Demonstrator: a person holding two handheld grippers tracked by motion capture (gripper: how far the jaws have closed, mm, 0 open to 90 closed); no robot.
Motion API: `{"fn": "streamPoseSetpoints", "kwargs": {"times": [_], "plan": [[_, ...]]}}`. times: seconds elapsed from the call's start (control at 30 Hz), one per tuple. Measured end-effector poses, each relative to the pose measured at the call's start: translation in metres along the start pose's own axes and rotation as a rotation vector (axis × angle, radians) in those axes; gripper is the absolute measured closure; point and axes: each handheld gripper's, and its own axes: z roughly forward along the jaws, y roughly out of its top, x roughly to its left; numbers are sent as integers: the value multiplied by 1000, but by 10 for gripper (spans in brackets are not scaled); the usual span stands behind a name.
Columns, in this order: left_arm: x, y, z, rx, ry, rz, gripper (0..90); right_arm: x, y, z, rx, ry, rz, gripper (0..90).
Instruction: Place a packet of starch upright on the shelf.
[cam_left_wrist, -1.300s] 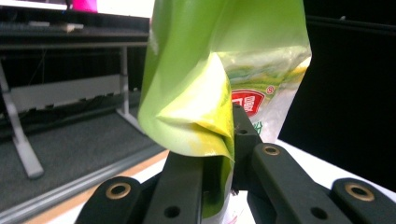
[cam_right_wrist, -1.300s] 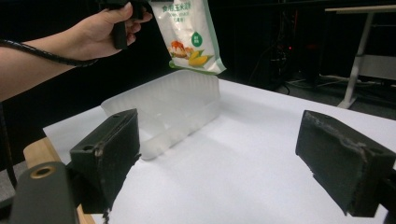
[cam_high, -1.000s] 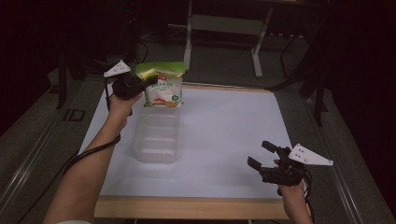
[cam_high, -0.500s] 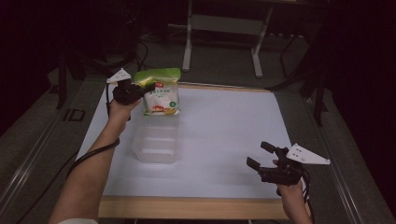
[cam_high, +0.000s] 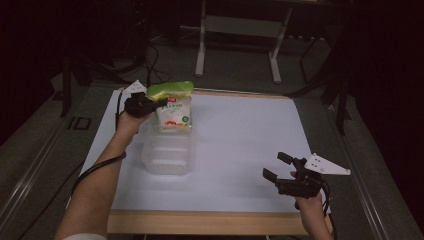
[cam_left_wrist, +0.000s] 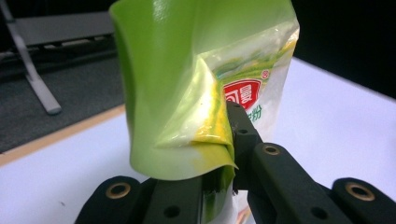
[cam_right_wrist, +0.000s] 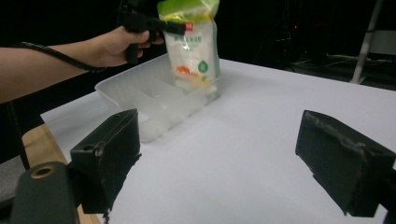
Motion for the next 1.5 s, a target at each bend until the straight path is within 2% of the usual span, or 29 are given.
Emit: {"fn": "streamPoseSetpoints", "kwargs": {"times": [0.1, 0.27, 0.37, 0.47, 0.53, 0.6, 0.63, 0.67, 0.7, 0.77, 0.87, 1.03, 1.1, 1.2, 1.33, 1.37, 1.5], "plan": [[3, -4, 0, -11, 3, -23, 856, 0, -1, 1, 4, 2, -3, 137], [2, 1, 0, 22, 7, -14, 854, 0, -1, 1, 5, 4, 2, 137], [1, 3, -2, 23, 33, -16, 799, 1, -1, 2, 7, 3, 0, 137], [0, 5, -7, -7, 56, -24, 635, 1, -1, 2, 8, 3, 1, 137], [-1, 6, -11, -24, 56, -41, 574, 2, -1, 2, 8, 5, 1, 137], [-2, 7, -14, -54, 53, -76, 407, 3, -2, 3, 12, 7, -3, 137], [-2, 8, -16, -77, 30, -78, 309, 3, -2, 3, 13, 7, -3, 137], [-4, 9, -18, -89, 42, -56, 194, 3, -2, 3, 13, 8, -3, 137], [-5, 10, -20, -78, 70, -43, 109, 3, -2, 3, 14, 9, -2, 137], [-6, 14, -24, -72, 54, -71, 10, 3, -1, 3, 13, 8, -7, 137], [-9, 17, -30, -58, 52, -86, 9, 4, 0, 2, 8, 8, -5, 137], [-18, 18, -37, -45, 81, -63, 9, 3, 0, 1, 9, 4, -6, 137], [-20, 15, -40, -48, 81, -78, 9, 3, -1, 1, 12, 2, -5, 137], [-26, 11, -42, -19, 91, -64, 9, 3, -1, 0, 13, 3, -5, 137], [-34, 6, -49, -10, 71, -53, 9, 4, -2, 0, 15, 3, -5, 137], [-36, 5, -51, -12, 59, -62, 9, 3, -2, 0, 16, 3, -4, 137], [-42, 2, -61, -25, 53, -77, 9, 3, -3, 1, 19, 3, -1, 139]]}}
